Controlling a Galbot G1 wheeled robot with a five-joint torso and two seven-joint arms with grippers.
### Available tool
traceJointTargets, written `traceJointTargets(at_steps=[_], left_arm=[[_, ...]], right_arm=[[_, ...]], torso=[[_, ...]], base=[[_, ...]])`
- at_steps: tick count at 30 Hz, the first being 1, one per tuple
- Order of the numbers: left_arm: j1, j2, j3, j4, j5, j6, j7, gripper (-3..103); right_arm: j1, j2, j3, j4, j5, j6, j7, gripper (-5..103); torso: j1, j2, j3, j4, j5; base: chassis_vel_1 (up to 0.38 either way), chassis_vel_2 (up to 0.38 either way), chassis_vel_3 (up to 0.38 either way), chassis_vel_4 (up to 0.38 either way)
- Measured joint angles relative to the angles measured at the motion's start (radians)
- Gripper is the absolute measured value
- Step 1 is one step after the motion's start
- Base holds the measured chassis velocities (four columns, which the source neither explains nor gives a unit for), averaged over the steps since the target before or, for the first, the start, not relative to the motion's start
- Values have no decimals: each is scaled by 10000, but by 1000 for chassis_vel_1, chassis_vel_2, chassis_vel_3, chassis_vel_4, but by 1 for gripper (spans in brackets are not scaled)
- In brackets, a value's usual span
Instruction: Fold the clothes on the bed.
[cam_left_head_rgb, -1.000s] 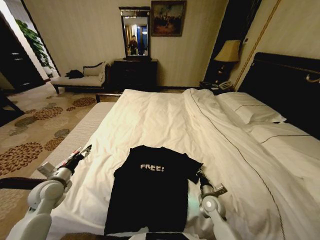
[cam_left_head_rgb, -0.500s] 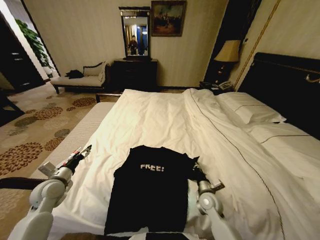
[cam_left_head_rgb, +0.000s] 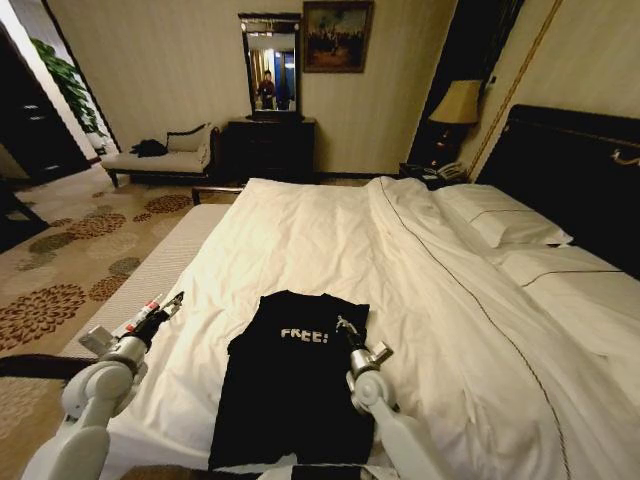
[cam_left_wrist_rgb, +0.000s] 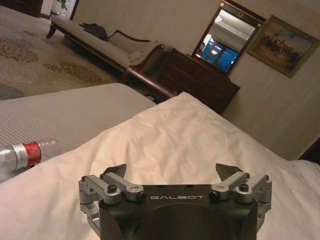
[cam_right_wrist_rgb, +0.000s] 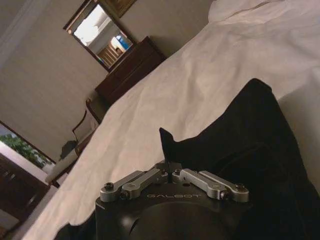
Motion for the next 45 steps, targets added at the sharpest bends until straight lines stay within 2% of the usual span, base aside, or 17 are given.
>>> traceJointTargets(at_steps=[2, 4, 5, 8, 11, 15, 17, 19, 20, 23, 25, 28, 29, 33, 42, 44, 45], left_arm=[[-14, -15, 18, 19, 22, 1, -1, 100], [-55, -35, 64, 58, 60, 3, -1, 100], [-112, -39, 116, 106, 87, 5, -1, 100], [-213, -39, 196, 181, 105, 8, -2, 100], [-432, -15, 331, 317, 104, 15, -1, 100], [-646, 7, 509, 438, 99, 18, 3, 100], [-726, 13, 581, 484, 100, 20, 5, 100], [-987, 35, 803, 659, 159, 35, -3, 100], [-987, 35, 803, 659, 159, 35, -3, 100], [-1669, 51, 1285, 1136, 295, 148, -210, 100], [-2333, 19, 1733, 1677, 157, 348, -404, 100], [-2725, -7, 1961, 1940, -125, 584, -486, 100], [-2988, -18, 2113, 2084, -344, 761, -533, 100], [-3567, -17, 2496, 2306, -991, 1259, -650, 100], [-4214, -197, 2967, 1873, -1807, 1673, -953, 100], [-4444, -277, 3107, 1714, -1919, 1692, -1011, 100], [-4444, -277, 3107, 1714, -1919, 1692, -1011, 100]], right_arm=[[9, 11, -49, -34, -148, 11, 20, -3], [-62, 9, -104, 13, -339, 87, -31, 2], [-209, -24, -128, 182, -466, 226, -193, 13], [-473, -125, -121, 463, -662, 517, -585, 19], [-965, -358, 96, 908, -959, 1210, -1625, 35], [-1136, -481, 540, 1138, -738, 1543, -2206, 45], [-1070, -486, 725, 1124, -451, 1494, -2138, 51], [-690, -487, 1047, 821, 171, 1128, -1385, 61], [-690, -487, 1047, 821, 171, 1128, -1385, 61], [38, -588, 1291, -30, 719, 670, -448, 73], [522, -742, 1312, -728, 769, 459, -281, 83], [786, -816, 1300, -1052, 820, 374, -222, 89], [935, -859, 1289, -1209, 846, 311, -158, 97], [1059, -1003, 1282, -1342, 835, 177, -29, 100], [753, -1086, 1064, -1542, 478, -1, -68, 101], [801, -1042, 998, -1692, 449, -47, -76, 91], [801, -1042, 998, -1692, 449, -47, -76, 91]], torso=[[0, 0, 0, 0, -1], [0, 0, 0, 0, -1], [0, 0, 0, 0, 0], [0, 0, -1, -1, 0], [0, 0, -2, -2, 0], [-2, 0, -2, -2, 0], [-2, 0, -1, -3, 0], [-3, 0, -2, 0, 0], [-3, 0, -2, 0, 0], [-1, 0, -1, 0, 1], [1, -1, 1, -2, 1], [0, -1, 1, -2, 1], [0, -1, 1, -1, 2], [0, 0, 1, 0, 1], [0, -1, 0, -2, 1], [0, 0, -1, -3, 2], [0, 0, -1, -3, 2]], base=[[0, 0, 0, 0], [0, 0, 0, 0], [0, 0, 0, 0], [0, 0, 0, 0], [0, 0, 0, 0], [0, 0, 0, 0], [0, 0, 0, 0], [0, 0, 0, 0], [0, 0, 0, 0], [0, 0, 0, 0], [0, 0, 0, 0], [0, 0, 0, 0], [0, 0, 0, 0], [0, 0, 0, 0], [0, 0, 0, 0], [0, 0, 0, 0], [0, 0, 0, 0]])
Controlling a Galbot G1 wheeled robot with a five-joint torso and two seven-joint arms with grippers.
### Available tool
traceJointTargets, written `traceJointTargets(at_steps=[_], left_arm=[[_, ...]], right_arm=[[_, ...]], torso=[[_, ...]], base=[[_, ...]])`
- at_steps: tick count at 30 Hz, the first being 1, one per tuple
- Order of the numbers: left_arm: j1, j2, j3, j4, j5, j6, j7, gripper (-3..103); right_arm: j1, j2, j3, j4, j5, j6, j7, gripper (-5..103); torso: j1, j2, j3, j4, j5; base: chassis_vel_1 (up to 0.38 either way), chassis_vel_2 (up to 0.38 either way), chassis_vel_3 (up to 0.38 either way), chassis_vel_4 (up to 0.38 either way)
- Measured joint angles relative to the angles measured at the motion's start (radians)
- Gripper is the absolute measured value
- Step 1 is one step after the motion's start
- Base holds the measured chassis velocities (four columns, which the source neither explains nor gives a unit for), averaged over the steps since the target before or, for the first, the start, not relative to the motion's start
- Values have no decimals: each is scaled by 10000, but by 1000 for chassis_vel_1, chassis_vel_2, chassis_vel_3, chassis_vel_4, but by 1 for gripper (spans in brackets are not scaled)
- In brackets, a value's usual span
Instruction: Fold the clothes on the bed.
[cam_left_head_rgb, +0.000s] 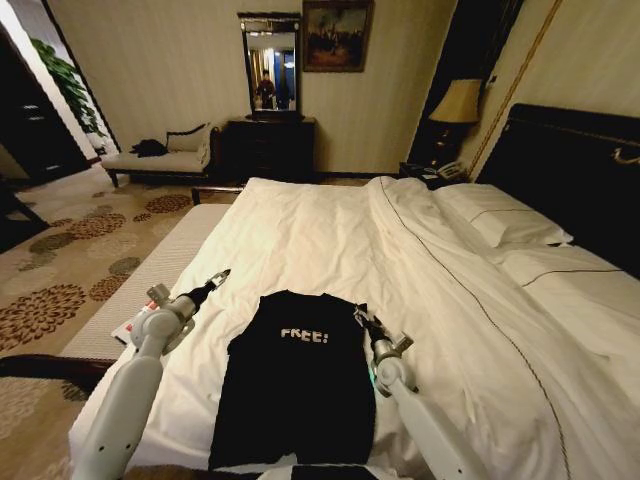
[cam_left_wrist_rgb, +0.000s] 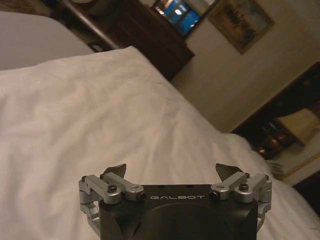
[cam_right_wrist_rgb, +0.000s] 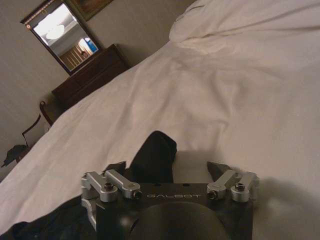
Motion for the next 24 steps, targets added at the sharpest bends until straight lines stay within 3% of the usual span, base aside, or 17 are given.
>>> traceJointTargets(at_steps=[1, 5, 7, 8, 11, 14, 16, 17, 20, 23, 24], left_arm=[[-34, -11, 25, -17, -11, 1, -8, 100], [-219, -58, 194, 143, 76, -22, -12, 100], [-227, -62, 231, 226, 144, -40, -9, 100], [-239, -76, 337, 452, 329, -84, 4, 100], [-253, -119, 484, 784, 527, -92, 18, 100], [-348, -191, 734, 1304, 832, -93, 52, 100], [-374, -189, 826, 1455, 954, -93, 70, 100], [-388, -173, 940, 1600, 1131, -93, 150, 100], [-396, -135, 1189, 1896, 1501, -117, 430, 100], [-441, -155, 1332, 2085, 1617, -125, 605, 100], [-495, -201, 1394, 2202, 1677, -148, 657, 100]], right_arm=[[23, 6, -6, -38, -1, -3, -4, 91], [117, -20, -11, -176, 30, 19, -145, 70], [122, -29, -11, -182, 38, 37, -183, 70], [150, -48, -11, -203, 62, 70, -258, 59], [215, -60, -22, -244, 97, 107, -346, 54], [354, -48, -53, -340, 135, 173, -458, 37], [386, -36, -58, -367, 145, 189, -473, 32], [425, -21, -59, -398, 157, 218, -486, 32], [510, 10, 5, -430, 234, 319, -542, 15], [552, -4, 78, -432, 314, 379, -600, 10], [549, -48, 95, -431, 322, 394, -636, 2]], torso=[[0, 0, 0, 1, 0], [0, 0, 0, 2, 0], [0, 0, 0, 2, 0], [0, 0, 0, 2, -2], [0, 0, 0, 3, -3], [0, 0, 0, 2, -3], [0, 0, 0, 2, -2], [0, 0, 0, 1, -2], [0, 0, 1, 3, -2], [0, 0, 0, 4, -2], [0, 0, 1, 1, -2]], base=[[0, 0, 0, 0], [0, 0, 0, 0], [0, 0, 0, 0], [0, 0, 0, 0], [0, 0, 0, 0], [0, 0, 0, 0], [0, 0, 0, 0], [0, 0, 0, 0], [0, 0, 0, 0], [0, 0, 0, 0], [0, 0, 0, 0]])
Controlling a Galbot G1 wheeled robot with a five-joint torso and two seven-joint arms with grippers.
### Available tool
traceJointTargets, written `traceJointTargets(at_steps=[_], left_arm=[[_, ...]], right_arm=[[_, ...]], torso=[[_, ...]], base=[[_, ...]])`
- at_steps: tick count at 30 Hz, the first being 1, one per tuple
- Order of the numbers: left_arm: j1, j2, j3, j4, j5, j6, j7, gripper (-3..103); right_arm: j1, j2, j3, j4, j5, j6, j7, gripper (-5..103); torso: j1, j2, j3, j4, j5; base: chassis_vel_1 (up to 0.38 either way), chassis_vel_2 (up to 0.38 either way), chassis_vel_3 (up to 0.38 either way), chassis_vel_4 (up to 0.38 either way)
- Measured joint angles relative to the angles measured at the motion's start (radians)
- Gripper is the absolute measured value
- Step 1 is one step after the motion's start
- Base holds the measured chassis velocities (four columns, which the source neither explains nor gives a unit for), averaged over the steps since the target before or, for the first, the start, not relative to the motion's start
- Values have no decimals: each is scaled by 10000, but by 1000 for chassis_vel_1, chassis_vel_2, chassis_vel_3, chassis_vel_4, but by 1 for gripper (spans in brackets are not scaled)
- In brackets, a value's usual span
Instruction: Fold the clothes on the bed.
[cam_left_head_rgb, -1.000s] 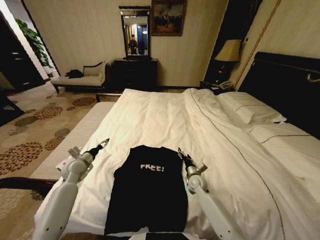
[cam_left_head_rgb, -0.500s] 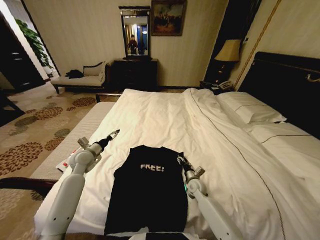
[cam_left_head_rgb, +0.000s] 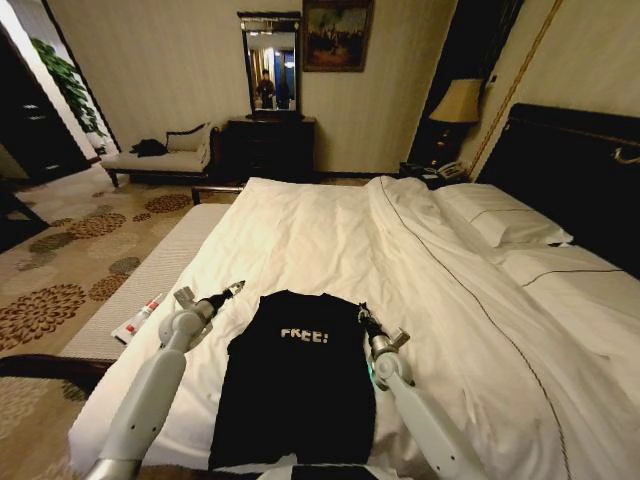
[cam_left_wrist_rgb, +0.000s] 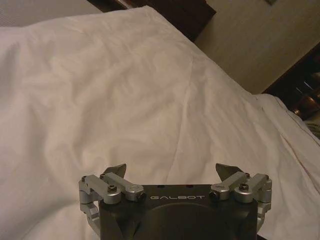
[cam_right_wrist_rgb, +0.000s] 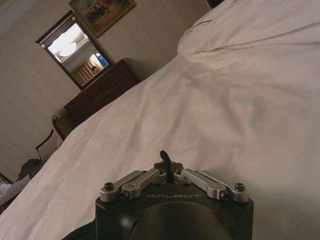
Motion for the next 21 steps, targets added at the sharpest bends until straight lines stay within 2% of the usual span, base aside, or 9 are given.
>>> traceJointTargets(at_steps=[7, 13, 17, 21], left_arm=[[7, -30, 26, 26, 9, -1, 33, 100], [242, -23, 326, 37, 316, 41, 313, 100], [247, -244, 518, 203, 529, -6, 432, 100], [-134, -744, 744, 735, 633, -106, 424, 100]], right_arm=[[-68, -67, 70, 116, -21, 11, -27, 1], [-26, -275, 121, 225, -36, 16, -14, 1], [8, -372, 126, 260, -43, 16, 4, 1], [-10, -360, 99, 288, -133, 13, 21, 1]], torso=[[0, 2, -1, 0, 1], [0, 1, -2, 2, 1], [0, 1, -1, 2, 2], [-1, 1, -2, 0, 2]], base=[[0, 0, 0, 0], [0, 0, 0, 0], [0, 0, 0, 0], [0, 0, 0, 0]])
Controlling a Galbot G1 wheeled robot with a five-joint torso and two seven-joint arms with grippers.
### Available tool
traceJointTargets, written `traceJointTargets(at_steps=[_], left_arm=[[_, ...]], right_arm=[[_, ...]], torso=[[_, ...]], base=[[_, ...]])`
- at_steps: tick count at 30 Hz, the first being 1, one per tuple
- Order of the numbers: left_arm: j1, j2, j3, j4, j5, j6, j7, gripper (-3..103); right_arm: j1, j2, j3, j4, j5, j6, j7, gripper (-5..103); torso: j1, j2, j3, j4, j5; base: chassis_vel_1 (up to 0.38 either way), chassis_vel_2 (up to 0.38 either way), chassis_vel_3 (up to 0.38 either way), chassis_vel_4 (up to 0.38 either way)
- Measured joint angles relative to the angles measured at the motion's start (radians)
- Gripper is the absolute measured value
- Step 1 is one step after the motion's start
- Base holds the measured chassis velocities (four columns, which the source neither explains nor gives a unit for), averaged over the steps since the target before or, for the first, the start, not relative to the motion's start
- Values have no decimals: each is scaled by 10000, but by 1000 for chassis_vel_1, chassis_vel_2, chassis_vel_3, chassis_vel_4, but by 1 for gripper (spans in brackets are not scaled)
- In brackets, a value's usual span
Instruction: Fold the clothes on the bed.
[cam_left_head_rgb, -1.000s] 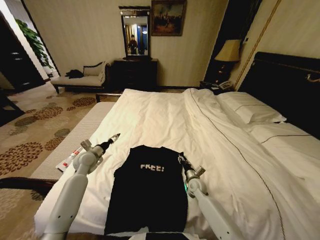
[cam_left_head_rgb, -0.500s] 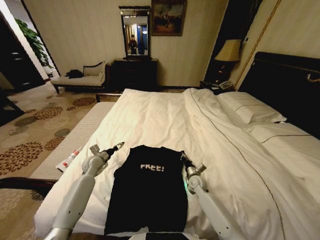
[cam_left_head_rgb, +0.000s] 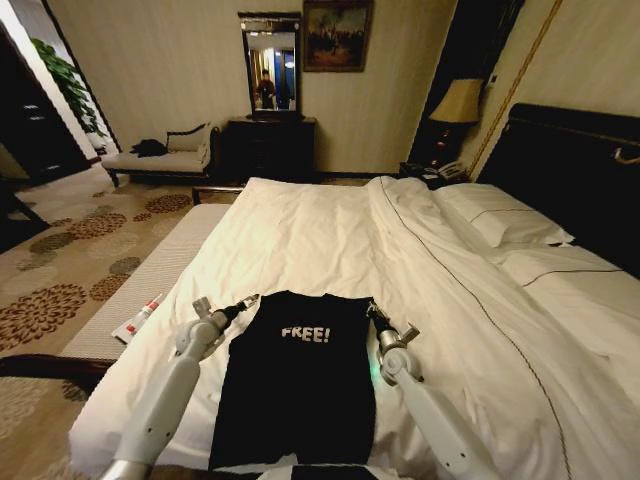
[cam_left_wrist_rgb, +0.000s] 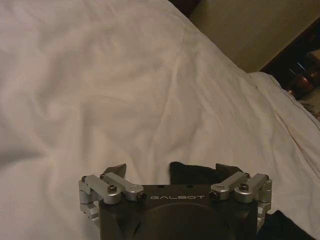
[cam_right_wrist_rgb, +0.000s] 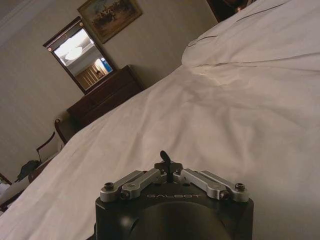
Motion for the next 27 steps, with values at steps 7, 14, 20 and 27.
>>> traceJointTargets(at_steps=[7, 14, 20, 27], left_arm=[[-582, -723, 319, 892, 283, -87, -18, 100], [-1005, -1190, 378, 1746, 586, -300, 24, 97], [-1220, -1347, 352, 2197, 729, -513, 207, 70], [-1217, -1407, 293, 2228, 692, -525, 363, 43]], right_arm=[[-33, 63, -5, 4, -67, -13, 23, 1], [-6, 34, -7, 4, -68, -31, 32, 1], [18, 70, -11, -2, -81, -36, 36, 1], [61, 139, -65, -27, -146, -46, 62, 1]], torso=[[1, 0, 1, -1, -1], [1, 0, 1, 2, 0], [1, 0, 1, 1, -1], [1, -1, 1, 1, -2]], base=[[0, 0, 0, 0], [0, 0, 0, 0], [0, 0, 0, 0], [0, 0, 0, 0]])
